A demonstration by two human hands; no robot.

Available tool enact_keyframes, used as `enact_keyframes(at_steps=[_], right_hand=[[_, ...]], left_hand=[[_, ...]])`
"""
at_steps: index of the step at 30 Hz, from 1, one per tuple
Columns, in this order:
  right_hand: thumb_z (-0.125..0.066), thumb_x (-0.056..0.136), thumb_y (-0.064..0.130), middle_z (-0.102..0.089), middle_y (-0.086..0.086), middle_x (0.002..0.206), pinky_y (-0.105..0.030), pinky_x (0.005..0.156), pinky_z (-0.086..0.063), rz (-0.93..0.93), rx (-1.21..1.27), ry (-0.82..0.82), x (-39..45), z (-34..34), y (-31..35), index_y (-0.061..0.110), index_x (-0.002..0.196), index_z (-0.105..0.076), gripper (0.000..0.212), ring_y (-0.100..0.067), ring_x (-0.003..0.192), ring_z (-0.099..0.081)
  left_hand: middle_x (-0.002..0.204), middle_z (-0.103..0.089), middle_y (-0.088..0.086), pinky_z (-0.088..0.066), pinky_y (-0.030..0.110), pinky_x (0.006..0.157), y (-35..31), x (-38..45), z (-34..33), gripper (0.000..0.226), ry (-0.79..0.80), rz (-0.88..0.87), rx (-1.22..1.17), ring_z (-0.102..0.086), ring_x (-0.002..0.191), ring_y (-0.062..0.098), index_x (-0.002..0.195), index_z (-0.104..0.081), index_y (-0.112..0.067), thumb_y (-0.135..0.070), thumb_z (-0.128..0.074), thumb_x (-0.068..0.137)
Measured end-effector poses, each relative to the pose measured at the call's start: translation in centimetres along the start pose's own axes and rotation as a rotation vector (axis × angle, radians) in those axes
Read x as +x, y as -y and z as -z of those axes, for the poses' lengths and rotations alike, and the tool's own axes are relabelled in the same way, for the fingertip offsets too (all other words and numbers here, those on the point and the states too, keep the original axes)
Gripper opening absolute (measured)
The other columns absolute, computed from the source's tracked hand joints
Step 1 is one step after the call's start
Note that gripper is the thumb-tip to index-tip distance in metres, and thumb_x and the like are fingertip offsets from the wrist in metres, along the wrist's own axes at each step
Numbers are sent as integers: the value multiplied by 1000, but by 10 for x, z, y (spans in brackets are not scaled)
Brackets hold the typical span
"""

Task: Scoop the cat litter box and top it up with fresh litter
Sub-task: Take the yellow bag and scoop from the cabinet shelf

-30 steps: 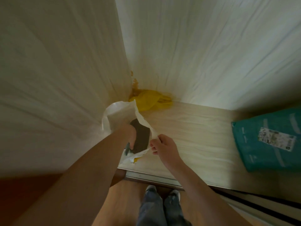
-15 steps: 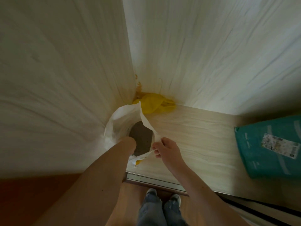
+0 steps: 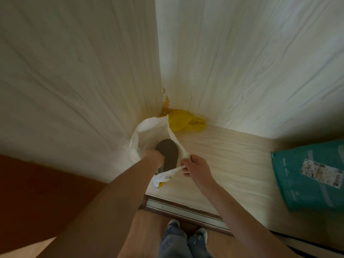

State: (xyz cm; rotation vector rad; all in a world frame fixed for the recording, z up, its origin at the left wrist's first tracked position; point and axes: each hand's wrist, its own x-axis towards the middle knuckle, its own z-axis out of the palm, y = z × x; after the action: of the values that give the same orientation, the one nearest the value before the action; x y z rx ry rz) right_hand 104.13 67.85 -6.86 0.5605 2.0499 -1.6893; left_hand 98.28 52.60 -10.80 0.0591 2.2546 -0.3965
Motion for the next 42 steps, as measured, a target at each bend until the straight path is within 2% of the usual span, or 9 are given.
enact_keyframes(at_steps=[5, 8, 11, 16, 24, 29, 33, 37, 42], right_hand=[[-51, 90, 8, -57, -11, 73, -31, 61, -45, 15, -37, 10, -8, 5, 0, 0, 87, -61, 13, -20, 66, -54], [-50, 91, 7, -57, -12, 75, -30, 58, -46, 15, -59, 34, -11, 8, 0, 2, 88, -59, 10, -18, 61, -54], [-46, 94, 9, -59, -10, 80, -30, 64, -51, 3, -40, 67, -15, 14, 1, 3, 95, -61, 16, -17, 65, -57], [-45, 95, 8, -58, -7, 77, -42, 80, -54, -30, 18, 107, -18, 17, 0, 6, 97, -59, 14, -18, 65, -57], [-47, 93, 7, -59, -12, 84, -32, 64, -52, -64, 16, 170, -31, 24, 0, 3, 114, -58, 24, -19, 64, -58], [-47, 93, 5, -60, -18, 100, -37, 72, -55, -94, 36, 192, -37, 29, 4, 2, 120, -54, 27, -20, 68, -61], [-45, 93, -3, -57, -21, 101, -32, 74, -55, -114, 171, 214, -39, 33, 8, 3, 112, -51, 20, -20, 74, -61], [-46, 95, 6, -59, -13, 95, -29, 68, -54, -82, 171, 215, -45, 31, 11, 0, 121, -52, 27, -20, 77, -61], [-46, 100, 28, -67, -11, 91, -39, 84, -53, -95, 261, 426, -64, 27, 23, 1, 104, -61, 31, -25, 86, -64]], left_hand=[[120, -61, 6, -44, 27, 94, 6, -25, 8, 29, -246, -87, 95, -57, 113, 23, 118, -59, -7, -18, -39, 101], [128, -56, 14, -42, 17, 74, 13, -50, 24, 34, -350, -110, 15, -54, 116, 25, 126, -52, 0, -15, -34, 103], [127, -57, 14, -40, 9, 50, 13, -89, 28, 34, -475, -11, -265, -56, 100, 21, 128, -53, 3, -12, -46, 98], [119, -61, 4, -47, 27, 82, 15, -150, 18, 27, -487, -33, -229, -60, 107, 21, 120, -59, -11, -13, -45, 98], [102, -64, 5, -44, 29, 69, 16, -174, -18, 25, -574, 39, -160, -62, 92, 22, 106, -64, -12, -19, -41, 97], [78, -61, 7, -37, 29, 57, 18, -196, -34, 32, -760, 147, -551, -57, 70, 21, 82, -61, -9, -24, -38, 98], [63, -57, 7, -31, 27, 45, 9, -211, -42, 30, -850, 188, -1037, -50, 52, 18, 82, -65, -6, -19, -42, 97], [54, -50, 3, -28, 26, 47, -7, -214, -39, 27, -760, 139, -1636, -41, 47, 15, 74, -63, -11, -11, -44, 94], [42, -43, 0, -28, 17, 37, -43, -209, -22, 23, -645, -17, -1775, -35, 31, 4, 75, -54, -2, -5, -43, 95]])
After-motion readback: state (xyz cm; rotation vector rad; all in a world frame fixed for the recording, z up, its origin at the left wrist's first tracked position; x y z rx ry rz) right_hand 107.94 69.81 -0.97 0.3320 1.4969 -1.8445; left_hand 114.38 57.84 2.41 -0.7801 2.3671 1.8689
